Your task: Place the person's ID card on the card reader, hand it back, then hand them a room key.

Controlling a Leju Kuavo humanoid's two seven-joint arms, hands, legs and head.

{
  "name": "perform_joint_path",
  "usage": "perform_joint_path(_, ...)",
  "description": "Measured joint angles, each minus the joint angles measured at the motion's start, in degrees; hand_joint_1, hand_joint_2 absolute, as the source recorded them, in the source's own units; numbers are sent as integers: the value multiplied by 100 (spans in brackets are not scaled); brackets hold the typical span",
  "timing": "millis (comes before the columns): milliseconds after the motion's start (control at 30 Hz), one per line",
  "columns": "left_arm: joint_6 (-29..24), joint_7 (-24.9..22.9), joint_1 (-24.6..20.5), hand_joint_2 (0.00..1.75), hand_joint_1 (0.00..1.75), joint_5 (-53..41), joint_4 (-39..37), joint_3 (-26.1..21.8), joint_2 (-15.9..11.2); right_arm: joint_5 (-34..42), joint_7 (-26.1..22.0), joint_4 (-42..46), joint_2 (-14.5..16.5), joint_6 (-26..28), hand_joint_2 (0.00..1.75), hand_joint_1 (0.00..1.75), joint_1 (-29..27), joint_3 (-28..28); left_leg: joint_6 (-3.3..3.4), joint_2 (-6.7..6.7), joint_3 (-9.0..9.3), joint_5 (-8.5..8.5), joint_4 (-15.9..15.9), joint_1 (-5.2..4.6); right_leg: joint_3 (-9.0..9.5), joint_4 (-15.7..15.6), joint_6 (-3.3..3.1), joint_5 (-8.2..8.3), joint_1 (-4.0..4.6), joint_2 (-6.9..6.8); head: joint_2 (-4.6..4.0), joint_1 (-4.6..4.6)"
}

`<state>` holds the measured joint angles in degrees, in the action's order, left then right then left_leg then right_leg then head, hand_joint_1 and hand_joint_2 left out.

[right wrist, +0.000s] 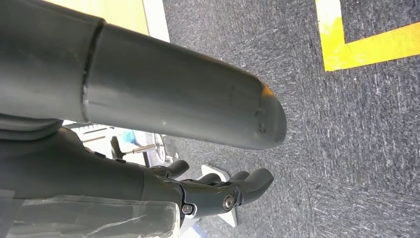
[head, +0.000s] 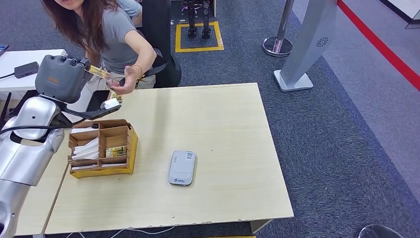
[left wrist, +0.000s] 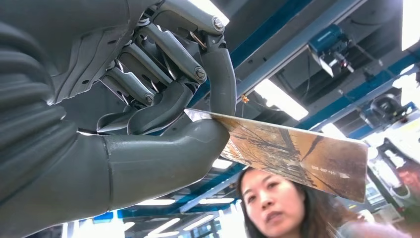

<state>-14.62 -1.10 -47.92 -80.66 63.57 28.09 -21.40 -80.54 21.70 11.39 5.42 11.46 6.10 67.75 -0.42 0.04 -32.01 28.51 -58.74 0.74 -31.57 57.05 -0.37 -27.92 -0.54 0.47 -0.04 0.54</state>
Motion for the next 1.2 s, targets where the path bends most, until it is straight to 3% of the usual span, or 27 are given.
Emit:
perform_joint_path(333, -219, 1, -292, 175, 175, -87, -912, -27, 50, -62, -2, 0, 0, 15, 0, 0, 11, -6, 0, 0, -1, 0, 0, -2, 0, 0, 0, 0, 0, 1, 0, -2)
perform_joint_path(833, -230, 1, -377, 175, 175, -94, -1200, -27, 104, -62, -3, 0, 0, 16, 0, 0, 16, -7, 0, 0, -1, -1, 0, -1, 0, 0, 0, 0, 0, 1, 0, -1)
perform_joint_path(867, -237, 1, -386, 175, 139, -101, -1215, -27, 111, -62, -3, 0, 0, 17, 0, 0, 17, -7, 0, 0, -1, -1, 0, -1, 0, 0, 0, 0, 0, 1, 0, -1)
perform_joint_path(967, -274, 1, -412, 175, 8, -117, -1260, -27, 129, -62, -4, 0, 0, 18, 0, 0, 17, -6, 0, 0, -1, 0, 0, -1, 0, 0, 0, 0, 0, 1, 0, -1)
perform_joint_path(1000, -289, 1, -419, 175, 0, -124, -1275, -27, 135, -62, -4, 0, 0, 18, 0, 0, 17, -6, 0, 0, -1, 0, 0, -1, 0, 0, 0, 0, 0, 1, 0, -1)
perform_joint_path(1200, -412, 1, -427, 175, 0, -156, -1350, -27, 172, -56, -1, 0, 0, 16, 0, 0, 19, -5, 0, 0, -1, 0, 0, -2, 0, 0, 0, 0, 0, 0, 0, -1)
